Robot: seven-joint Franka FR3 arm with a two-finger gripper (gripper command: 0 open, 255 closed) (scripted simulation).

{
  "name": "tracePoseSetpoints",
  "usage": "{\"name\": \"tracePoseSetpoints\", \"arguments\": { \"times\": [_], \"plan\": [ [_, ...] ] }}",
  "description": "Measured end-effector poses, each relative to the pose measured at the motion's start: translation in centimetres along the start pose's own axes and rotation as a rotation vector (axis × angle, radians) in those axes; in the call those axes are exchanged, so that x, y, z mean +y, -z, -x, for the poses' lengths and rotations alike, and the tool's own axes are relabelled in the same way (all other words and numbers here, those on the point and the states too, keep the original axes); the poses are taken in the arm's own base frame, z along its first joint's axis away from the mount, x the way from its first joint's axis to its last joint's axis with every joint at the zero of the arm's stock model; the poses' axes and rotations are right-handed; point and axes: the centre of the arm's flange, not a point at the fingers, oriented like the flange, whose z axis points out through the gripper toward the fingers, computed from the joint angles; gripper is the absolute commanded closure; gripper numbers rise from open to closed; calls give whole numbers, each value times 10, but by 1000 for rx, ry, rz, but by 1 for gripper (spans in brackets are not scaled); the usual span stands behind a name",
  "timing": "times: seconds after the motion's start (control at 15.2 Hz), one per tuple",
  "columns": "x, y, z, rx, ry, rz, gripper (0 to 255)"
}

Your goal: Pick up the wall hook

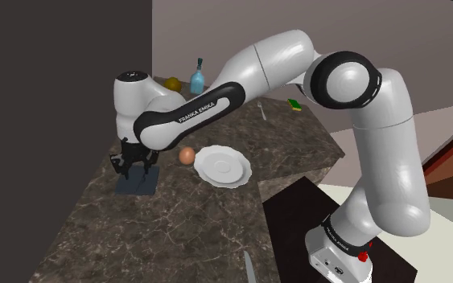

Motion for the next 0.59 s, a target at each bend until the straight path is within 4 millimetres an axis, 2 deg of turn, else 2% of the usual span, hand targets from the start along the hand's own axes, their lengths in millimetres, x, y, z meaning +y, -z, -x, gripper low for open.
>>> {"name": "tracePoseSetpoints", "arguments": {
  "times": [0.59],
  "plan": [
    [0, 49, -2, 0, 0, 0, 255]
  ]
}}
